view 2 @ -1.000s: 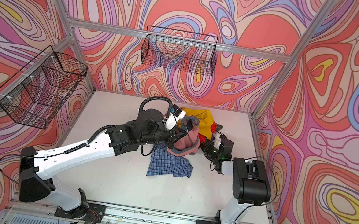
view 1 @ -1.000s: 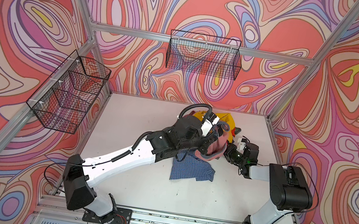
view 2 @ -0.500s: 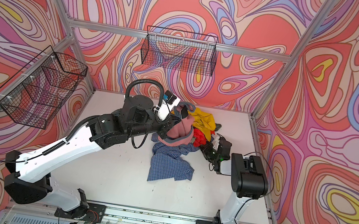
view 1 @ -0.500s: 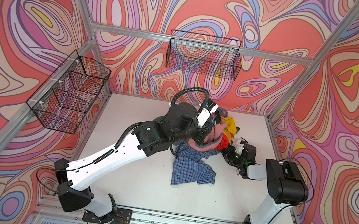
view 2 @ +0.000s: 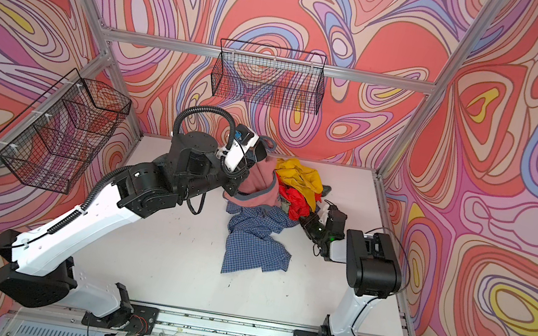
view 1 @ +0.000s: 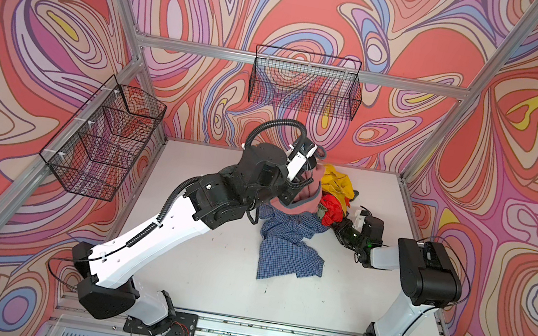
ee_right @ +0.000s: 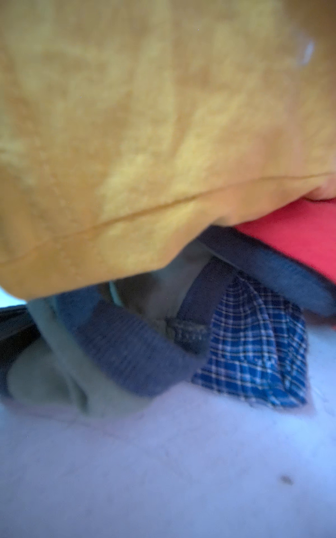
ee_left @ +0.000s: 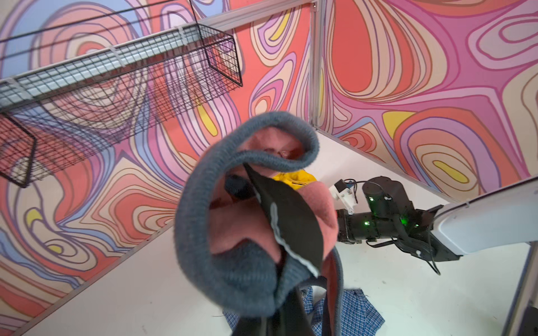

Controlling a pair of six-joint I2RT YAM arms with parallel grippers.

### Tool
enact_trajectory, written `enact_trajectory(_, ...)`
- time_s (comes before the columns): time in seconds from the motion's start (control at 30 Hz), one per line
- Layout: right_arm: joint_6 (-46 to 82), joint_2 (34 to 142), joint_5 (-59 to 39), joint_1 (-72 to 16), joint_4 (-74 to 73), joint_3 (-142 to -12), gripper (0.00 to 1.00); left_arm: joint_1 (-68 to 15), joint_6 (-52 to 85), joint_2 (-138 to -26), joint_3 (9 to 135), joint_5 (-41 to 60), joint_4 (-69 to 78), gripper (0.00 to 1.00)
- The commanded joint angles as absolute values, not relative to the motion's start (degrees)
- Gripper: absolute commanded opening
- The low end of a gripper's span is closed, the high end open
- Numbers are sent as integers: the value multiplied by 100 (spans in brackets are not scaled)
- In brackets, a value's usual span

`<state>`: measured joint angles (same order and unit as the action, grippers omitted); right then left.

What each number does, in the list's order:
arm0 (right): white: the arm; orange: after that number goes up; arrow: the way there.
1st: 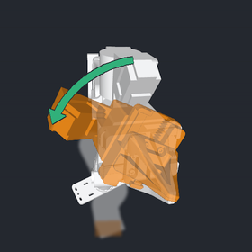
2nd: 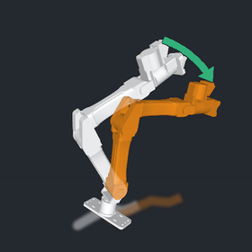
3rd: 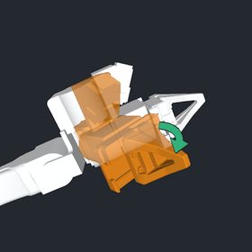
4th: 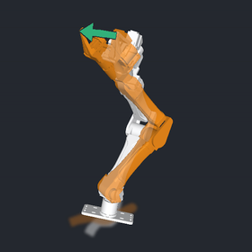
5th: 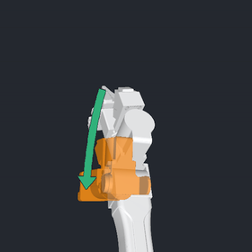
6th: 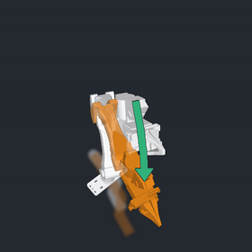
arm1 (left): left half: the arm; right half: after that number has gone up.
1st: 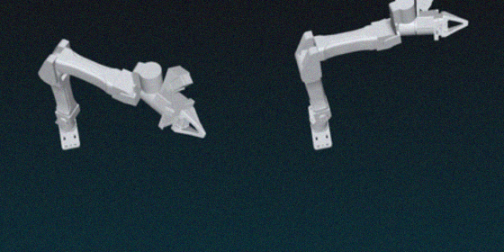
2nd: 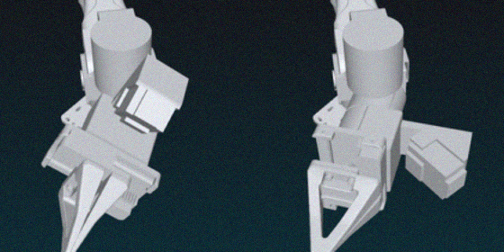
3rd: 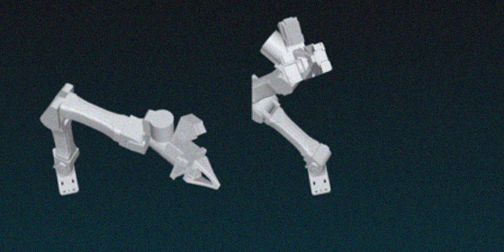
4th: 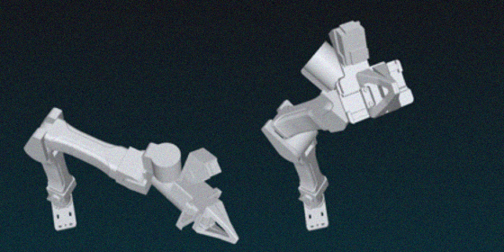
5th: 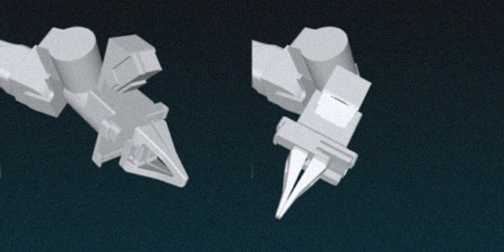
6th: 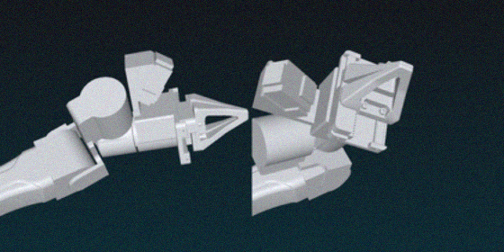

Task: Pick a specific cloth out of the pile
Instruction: 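Lift the pink shirt high with the left gripper, away from the pile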

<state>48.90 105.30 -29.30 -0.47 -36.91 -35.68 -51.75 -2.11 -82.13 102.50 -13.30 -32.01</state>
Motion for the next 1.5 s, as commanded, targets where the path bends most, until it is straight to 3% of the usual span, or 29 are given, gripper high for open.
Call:
enact_trajectory(0.0,4700,10712,-2556,-60,-3195,-3559,45,-5056,-538,-7697,10622,-1691,-2855,0)
enact_trajectory(0.87,4513,10808,-2296,-57,-2867,-3665,43,-3742,-1747,-7266,11218,-3219,-3232,0)
enact_trajectory(1.47,4397,10740,-2241,-53,-2735,-3753,51,-1630,-1809,-7884,12332,-3034,-3612,0)
